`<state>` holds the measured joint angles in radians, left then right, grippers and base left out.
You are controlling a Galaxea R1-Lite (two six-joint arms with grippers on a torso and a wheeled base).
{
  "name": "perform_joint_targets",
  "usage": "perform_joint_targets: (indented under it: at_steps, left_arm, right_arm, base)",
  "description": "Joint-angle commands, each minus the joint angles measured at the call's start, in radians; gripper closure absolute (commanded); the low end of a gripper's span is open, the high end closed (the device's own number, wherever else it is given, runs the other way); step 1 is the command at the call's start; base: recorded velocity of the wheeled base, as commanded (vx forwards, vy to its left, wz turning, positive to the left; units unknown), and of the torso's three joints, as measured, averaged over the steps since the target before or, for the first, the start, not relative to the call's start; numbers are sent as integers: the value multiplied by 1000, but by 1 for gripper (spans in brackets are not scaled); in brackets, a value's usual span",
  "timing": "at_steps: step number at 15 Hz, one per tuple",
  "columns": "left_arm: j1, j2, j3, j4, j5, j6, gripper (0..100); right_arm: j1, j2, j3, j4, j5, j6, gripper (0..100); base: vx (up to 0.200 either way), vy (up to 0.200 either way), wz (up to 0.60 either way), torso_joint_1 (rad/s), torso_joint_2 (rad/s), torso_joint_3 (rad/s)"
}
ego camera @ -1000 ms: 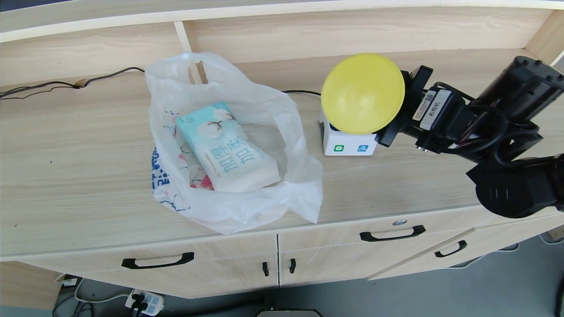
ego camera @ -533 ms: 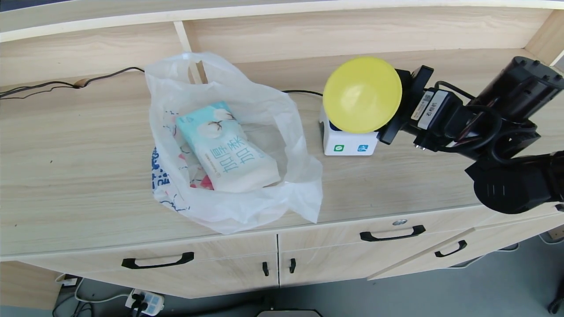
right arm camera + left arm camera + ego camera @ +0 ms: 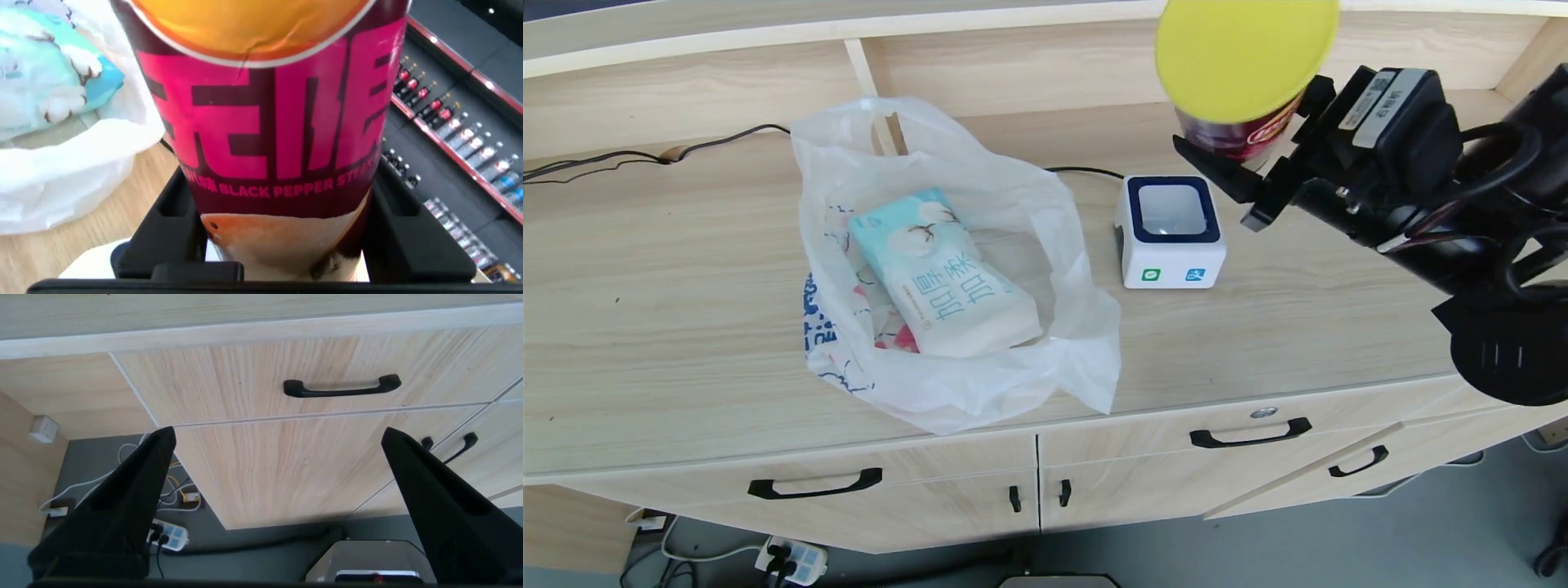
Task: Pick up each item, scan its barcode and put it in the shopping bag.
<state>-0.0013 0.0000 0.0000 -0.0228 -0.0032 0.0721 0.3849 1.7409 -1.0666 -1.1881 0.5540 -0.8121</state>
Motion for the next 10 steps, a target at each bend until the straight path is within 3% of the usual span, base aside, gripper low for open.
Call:
perform_joint_targets:
  at_steps: [1,4,5,10]
  left_arm:
    - [0,0,0,0,0,0,0]
    - [0,2,0,0,0,2,0]
    - [0,2,0,0,0,2,0]
    - [0,2,0,1,0,0,0]
  right_arm:
    - [68,-156,117,4,-128,71,100]
    - [212,-254,323,2,-379,208,100]
    - [226,-282,370,-1,-418,237,100]
    - [223,-320,395,-8,-477,422,100]
  base:
    - [0,0,0,0,0,0]
    - [0,0,0,0,0,0]
    - [0,0,0,0,0,0]
    - [0,0,600,-3,1,3]
